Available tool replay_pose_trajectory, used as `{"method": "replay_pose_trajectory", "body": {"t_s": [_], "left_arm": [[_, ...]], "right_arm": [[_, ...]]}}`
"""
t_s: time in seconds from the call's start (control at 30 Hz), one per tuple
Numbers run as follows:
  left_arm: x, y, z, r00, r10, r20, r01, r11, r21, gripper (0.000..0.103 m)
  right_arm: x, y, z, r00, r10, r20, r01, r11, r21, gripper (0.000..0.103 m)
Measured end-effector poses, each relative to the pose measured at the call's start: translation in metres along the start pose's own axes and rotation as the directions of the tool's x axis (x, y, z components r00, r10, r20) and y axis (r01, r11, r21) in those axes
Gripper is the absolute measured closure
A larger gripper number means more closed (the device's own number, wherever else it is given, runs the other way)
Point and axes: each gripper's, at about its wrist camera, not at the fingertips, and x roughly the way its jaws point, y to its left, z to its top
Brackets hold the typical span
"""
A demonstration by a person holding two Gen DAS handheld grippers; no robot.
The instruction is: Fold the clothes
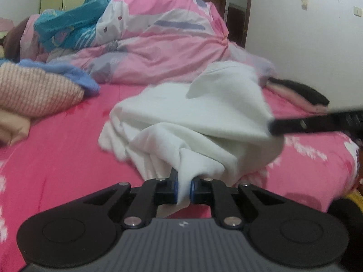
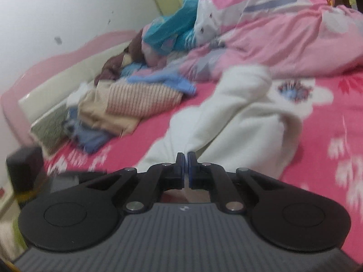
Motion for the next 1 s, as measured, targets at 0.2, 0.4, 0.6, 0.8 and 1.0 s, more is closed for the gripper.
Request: {"method": "replay_pose_trajectory", "body": {"t_s": [0.2,0.4,0.6,0.8,1.0], "left_arm": [[-0.019,0.02,-0.02,0.997,-0.057,-0.054,0.053,0.995,-0.083,0.083],[-0.028,0.03,-0.01,0.998,-0.064,0.003,0.064,0.99,-0.127,0.062],[0.004,0.024,0.031,0.999,-0.024,0.048,0.028,0.997,-0.076,0.031],[0.033,0.043,0.072,0.998,0.015,0.064,-0.008,0.995,-0.102,0.02],[0.05,0.087,0.102,0.995,0.018,0.099,0.005,0.974,-0.225,0.011]], "right_arm": [[-0.008,-0.006,-0.059,0.994,-0.079,-0.079,0.085,0.994,0.068,0.102],[-0.03,-0.006,-0.071,0.989,-0.126,-0.081,0.132,0.988,0.076,0.098],[-0.059,-0.012,-0.036,0.988,-0.132,0.08,0.123,0.987,0.105,0.071],[-0.037,-0.032,-0.014,0.969,-0.197,0.152,0.168,0.968,0.184,0.039],[-0.01,-0.071,-0.025,0.976,-0.182,0.118,0.125,0.917,0.38,0.033]]}}
